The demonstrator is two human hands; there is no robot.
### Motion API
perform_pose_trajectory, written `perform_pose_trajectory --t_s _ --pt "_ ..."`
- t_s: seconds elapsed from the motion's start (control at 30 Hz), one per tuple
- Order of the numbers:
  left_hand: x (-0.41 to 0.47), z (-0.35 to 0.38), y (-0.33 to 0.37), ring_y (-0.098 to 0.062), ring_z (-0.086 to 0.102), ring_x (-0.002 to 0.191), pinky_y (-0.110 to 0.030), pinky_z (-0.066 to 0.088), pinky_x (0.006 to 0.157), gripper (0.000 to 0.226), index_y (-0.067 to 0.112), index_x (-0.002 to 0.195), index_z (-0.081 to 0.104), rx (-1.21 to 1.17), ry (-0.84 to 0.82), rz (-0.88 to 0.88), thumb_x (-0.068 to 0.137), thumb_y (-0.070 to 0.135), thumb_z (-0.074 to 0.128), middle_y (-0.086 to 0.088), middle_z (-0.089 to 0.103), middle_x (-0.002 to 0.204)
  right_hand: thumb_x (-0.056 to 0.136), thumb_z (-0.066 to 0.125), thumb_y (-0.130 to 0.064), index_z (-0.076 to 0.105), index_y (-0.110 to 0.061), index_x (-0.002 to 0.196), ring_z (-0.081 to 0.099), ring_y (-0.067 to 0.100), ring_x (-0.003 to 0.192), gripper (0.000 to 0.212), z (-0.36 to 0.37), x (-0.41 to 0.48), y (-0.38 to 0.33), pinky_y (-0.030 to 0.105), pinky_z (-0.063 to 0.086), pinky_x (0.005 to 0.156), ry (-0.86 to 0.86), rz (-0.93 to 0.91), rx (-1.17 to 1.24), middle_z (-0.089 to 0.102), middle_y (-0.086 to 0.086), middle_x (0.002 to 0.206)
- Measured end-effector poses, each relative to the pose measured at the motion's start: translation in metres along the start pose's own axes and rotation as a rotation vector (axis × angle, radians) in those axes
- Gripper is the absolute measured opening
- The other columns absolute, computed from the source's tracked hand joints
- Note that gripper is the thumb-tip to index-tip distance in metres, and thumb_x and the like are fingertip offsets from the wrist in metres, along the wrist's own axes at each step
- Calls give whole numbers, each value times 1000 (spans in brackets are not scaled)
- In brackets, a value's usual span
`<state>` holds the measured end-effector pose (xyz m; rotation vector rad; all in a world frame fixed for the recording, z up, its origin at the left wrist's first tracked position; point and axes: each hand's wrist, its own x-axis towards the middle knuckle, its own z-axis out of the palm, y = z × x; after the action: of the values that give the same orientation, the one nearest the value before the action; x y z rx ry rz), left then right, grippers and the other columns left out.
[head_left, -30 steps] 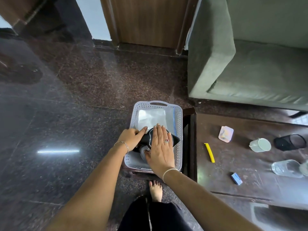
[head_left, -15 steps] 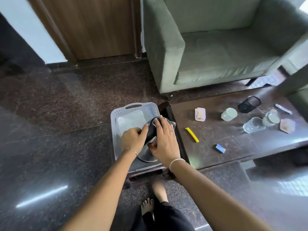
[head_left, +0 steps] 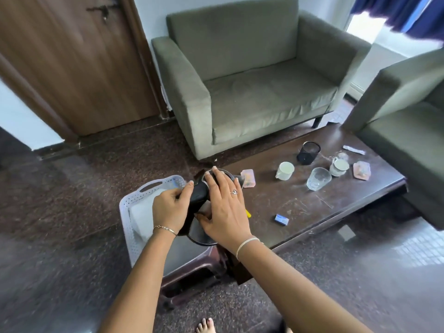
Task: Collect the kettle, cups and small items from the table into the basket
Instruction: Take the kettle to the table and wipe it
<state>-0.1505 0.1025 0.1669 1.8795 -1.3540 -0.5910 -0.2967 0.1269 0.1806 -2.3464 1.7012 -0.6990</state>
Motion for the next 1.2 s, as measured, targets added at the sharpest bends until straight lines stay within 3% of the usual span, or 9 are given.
perform_pose_trajectory --t_s 0.07,0.27,0.37,0.47,0.53,0.73,0.87,1.0,1.2 --pt "-6 15 20 -20 53 51 -38 41 54 65 6 49 54 -36 25 -18 78 64 46 -7 52 41 73 68 -38 31 -11 148 21 24 146 88 -18 -1 19 46 14 120 9 -19 16 26 9 157" --pt "-37 81 91 -26 58 58 -40 45 59 60 3 53 58 -136 76 -106 83 55 55 -15 59 51 75 68 -37 28 -12 149 20 26 146 88 -81 -11 102 42 2 121 -28 -105 -10 23 9 159" --pt "-50 117 122 -16 51 53 -31 40 55 58 6 52 58 -193 94 -126 80 57 55 -3 53 45 75 69 -36 25 -12 150 18 27 147 90 -107 -16 146 42 -1 121 -47 -121 -19 21 9 160" --pt "-58 155 149 -14 50 52 -33 40 56 49 15 58 64 -232 66 -139 76 59 54 3 52 40 74 69 -35 26 -10 149 20 28 146 90 -125 -21 187 42 0 121 -42 -111 -30 23 10 159" --pt "-59 178 165 -13 47 51 -34 40 58 51 11 59 63 -240 52 -130 76 58 55 5 49 40 72 70 -36 28 -10 149 23 28 145 91 -135 -24 211 41 0 120 -28 -86 -49 26 10 157" --pt "-47 235 195 -17 51 56 -33 40 57 57 6 58 62 -153 -9 -61 80 58 55 -16 59 57 74 74 -39 25 -11 150 19 28 146 95 -143 -20 272 43 2 121 -40 -7 -70 22 9 159" --pt "-28 267 203 -10 51 53 -29 40 55 46 28 47 60 -85 -51 -29 87 49 58 13 60 50 77 72 -40 23 -10 151 18 29 146 94 -132 -7 305 43 2 121 -73 42 -77 20 11 159" --pt "-5 300 204 -17 44 51 -33 32 52 60 14 40 44 16 -87 21 90 45 58 4 47 41 79 70 -42 19 -10 152 18 29 146 94 -115 9 335 40 -3 119 -110 97 -86 18 12 160" --pt "28 337 203 -23 52 67 -30 33 58 56 5 54 59 182 -183 63 93 45 54 -7 58 54 82 68 -43 15 -12 153 15 29 147 94 -87 35 370 44 6 122 -200 182 -44 13 12 161"
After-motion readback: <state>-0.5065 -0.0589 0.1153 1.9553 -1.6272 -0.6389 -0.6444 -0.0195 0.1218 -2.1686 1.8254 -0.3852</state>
